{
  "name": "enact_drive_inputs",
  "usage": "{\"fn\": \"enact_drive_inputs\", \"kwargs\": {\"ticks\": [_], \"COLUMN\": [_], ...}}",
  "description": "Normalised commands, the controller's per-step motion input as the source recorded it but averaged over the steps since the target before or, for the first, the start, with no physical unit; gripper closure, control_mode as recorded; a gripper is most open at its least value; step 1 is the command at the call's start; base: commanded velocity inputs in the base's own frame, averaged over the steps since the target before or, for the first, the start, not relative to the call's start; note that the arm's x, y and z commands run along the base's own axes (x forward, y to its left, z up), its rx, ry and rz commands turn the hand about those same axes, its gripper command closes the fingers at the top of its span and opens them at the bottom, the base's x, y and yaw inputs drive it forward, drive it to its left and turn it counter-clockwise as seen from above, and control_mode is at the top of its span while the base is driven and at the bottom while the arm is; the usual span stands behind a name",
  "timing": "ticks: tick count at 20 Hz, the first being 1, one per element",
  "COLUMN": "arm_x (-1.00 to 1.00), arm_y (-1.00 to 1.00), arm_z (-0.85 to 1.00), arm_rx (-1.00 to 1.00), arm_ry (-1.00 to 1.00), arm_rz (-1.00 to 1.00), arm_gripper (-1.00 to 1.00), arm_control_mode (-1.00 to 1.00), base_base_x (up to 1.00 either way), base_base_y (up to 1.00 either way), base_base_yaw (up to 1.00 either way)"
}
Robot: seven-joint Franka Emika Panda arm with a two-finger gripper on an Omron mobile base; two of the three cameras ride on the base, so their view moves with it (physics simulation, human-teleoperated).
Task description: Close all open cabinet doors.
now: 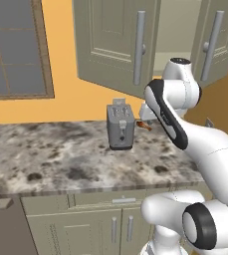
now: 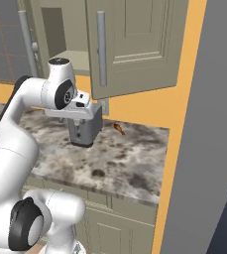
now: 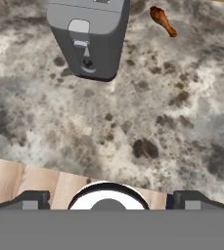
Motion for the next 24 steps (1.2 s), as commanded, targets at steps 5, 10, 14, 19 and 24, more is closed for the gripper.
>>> {"fn": "enact_drive_inputs", "kwargs": {"ticks": [5, 10, 14, 19, 24], "arm_x": [0.0, 0.0, 0.0, 0.0, 0.0], "arm_y": [0.0, 0.0, 0.0, 0.0, 0.0], "arm_z": [0.0, 0.0, 0.0, 0.0, 0.0], "arm_rx": [0.0, 0.0, 0.0, 0.0, 0.0], "arm_ry": [0.0, 0.0, 0.0, 0.0, 0.0], "arm_rz": [0.0, 0.0, 0.0, 0.0, 0.0], "arm_gripper": [-1.0, -1.0, -1.0, -1.0, -1.0], "arm_control_mode": [1.0, 1.0, 1.0, -1.0, -1.0], "base_base_x": [0.0, 0.0, 0.0, 0.0, 0.0], "base_base_y": [0.0, 0.0, 0.0, 0.0, 0.0], "base_base_yaw": [0.0, 0.0, 0.0, 0.0, 0.0]}}
